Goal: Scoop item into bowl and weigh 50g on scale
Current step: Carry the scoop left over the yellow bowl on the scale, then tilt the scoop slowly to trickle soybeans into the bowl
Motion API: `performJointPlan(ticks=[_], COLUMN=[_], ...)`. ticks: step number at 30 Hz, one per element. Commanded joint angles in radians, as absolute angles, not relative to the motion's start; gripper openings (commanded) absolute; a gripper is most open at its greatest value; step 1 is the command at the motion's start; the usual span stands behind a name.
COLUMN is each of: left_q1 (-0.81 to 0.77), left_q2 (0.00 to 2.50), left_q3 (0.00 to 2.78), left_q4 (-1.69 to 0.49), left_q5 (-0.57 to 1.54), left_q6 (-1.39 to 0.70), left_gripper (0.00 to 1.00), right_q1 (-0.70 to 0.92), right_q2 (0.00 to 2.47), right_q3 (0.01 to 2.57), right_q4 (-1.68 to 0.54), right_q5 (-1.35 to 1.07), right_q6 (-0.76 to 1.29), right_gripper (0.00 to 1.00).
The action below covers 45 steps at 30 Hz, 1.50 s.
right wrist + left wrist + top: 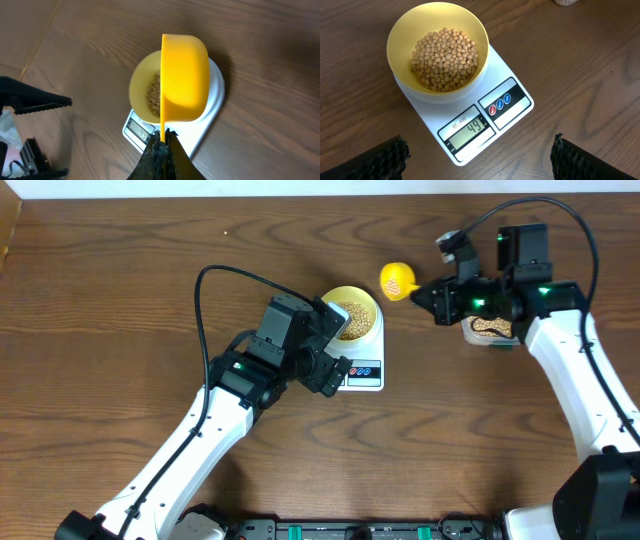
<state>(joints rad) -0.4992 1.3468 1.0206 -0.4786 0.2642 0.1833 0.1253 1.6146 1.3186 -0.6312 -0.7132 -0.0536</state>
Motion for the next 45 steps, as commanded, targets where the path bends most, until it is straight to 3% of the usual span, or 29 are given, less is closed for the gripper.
performJointPlan(ticks=[1, 6, 15, 45], left_q1=[-0.495, -0.495, -0.495, -0.495], left_q2=[1.353, 1.353, 1.353, 1.353], left_q3=[1.013, 1.013, 1.013, 1.013], left_q4=[-0.481, -0.481, -0.481, -0.481], left_q5=[0.276, 0.276, 0.276, 0.276], left_q6=[0.181, 0.181, 0.181, 0.181], left_gripper=[0.93, 0.93, 0.93, 0.93], right_q1=[0.169, 0.217, 0.279, 0.290], right_q2=[1.602, 1.602, 1.604, 1.604], right_q3=[1.314, 1.314, 1.314, 1.314], right_q4=[-0.609, -0.587, -0.548, -0.549], right_q5=[-0.704, -0.616, -0.604, -0.608], right_q6=[-0.069, -0.094, -0.358, -0.409], right_gripper=[0.01, 0.01, 0.01, 0.01])
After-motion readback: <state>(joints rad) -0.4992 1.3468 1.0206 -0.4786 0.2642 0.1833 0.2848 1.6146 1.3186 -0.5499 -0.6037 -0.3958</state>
